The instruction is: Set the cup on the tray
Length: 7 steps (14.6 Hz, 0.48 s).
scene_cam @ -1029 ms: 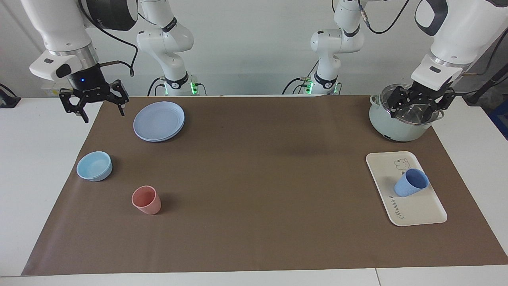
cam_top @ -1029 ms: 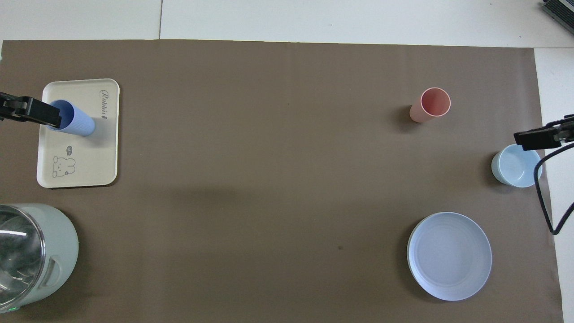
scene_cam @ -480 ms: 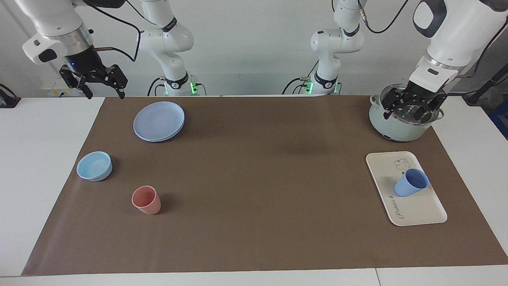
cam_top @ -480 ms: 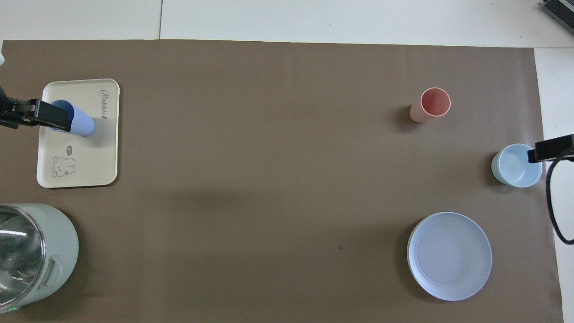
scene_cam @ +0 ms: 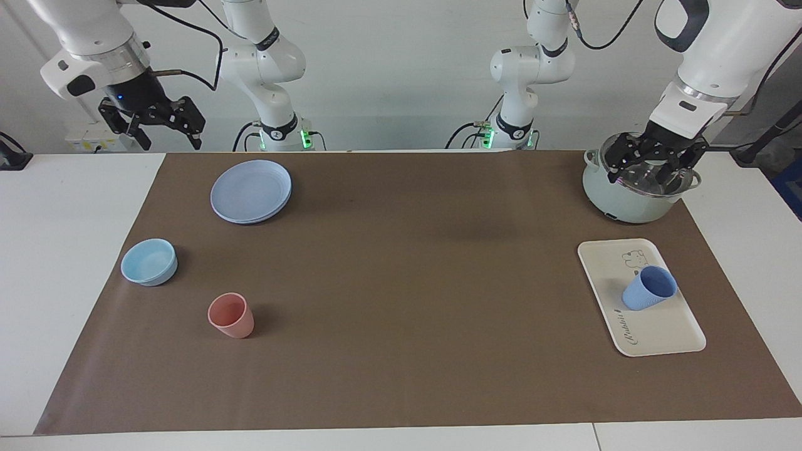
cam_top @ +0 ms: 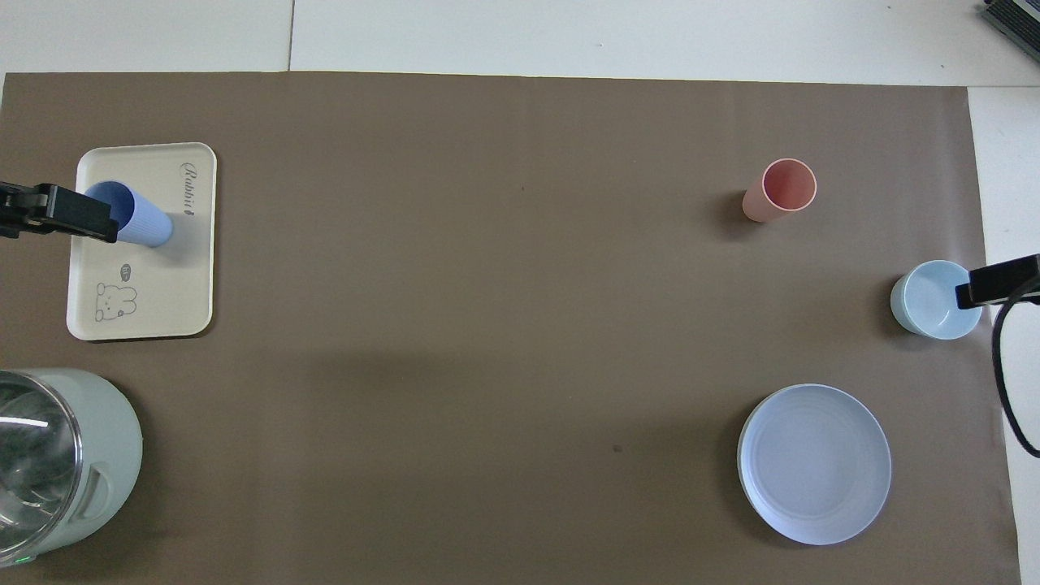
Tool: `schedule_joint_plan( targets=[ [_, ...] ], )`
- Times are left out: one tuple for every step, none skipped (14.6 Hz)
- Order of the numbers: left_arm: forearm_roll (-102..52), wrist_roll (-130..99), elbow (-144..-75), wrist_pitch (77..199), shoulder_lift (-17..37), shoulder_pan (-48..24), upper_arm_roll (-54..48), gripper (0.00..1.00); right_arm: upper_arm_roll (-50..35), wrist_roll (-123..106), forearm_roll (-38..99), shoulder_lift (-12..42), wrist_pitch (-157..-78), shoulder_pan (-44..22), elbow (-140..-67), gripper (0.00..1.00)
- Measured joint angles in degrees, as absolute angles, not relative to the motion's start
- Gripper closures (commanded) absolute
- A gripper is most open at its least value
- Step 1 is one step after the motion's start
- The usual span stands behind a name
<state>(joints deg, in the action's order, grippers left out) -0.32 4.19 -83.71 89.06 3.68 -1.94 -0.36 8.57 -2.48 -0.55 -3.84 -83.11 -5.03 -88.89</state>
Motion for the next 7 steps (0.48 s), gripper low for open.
schedule_joint_plan(
  targets=[
    [-0.32, 4.18, -83.71, 88.88, 3.39, -1.93, -0.29, 0.00, 8.56, -2.48, -0.68, -3.78, -83.44, -5.17, -88.90, 0.00],
    [-0.32, 4.18, -83.71, 88.77, 3.18, -1.93, -0.25, 0.00, 8.56, -2.48, -0.85, -3.66, -83.68, -5.34, -88.93, 0.00],
    [-0.32, 4.18, -83.71, 88.63, 3.03, -1.93, -0.23, 0.00, 8.56, -2.48, -0.96, -3.52, -83.77, -5.52, -88.94, 0.00],
    [-0.32, 4.18, -83.72, 88.52, 2.94, -1.93, -0.23, 0.00, 8.55, -2.48, -1.01, -3.39, -83.81, -5.66, -88.94, 0.00],
    [-0.32, 4.18, -83.72, 88.38, 2.90, -1.93, -0.23, 0.00, 8.55, -2.48, -1.02, -3.30, -83.82, -5.71, -88.94, 0.00],
    [-0.32, 4.18, -83.73, 88.34, 2.90, -1.93, -0.23, 0.00, 8.55, -2.48, -1.02, -3.28, -83.83, -5.73, -88.94, 0.00],
    [-0.32, 4.18, -83.73, 88.33, 2.90, -1.93, -0.23, 0.00, 8.55, -2.48, -1.02, -3.28, -83.83, -5.76, -88.94, 0.00]
  ],
)
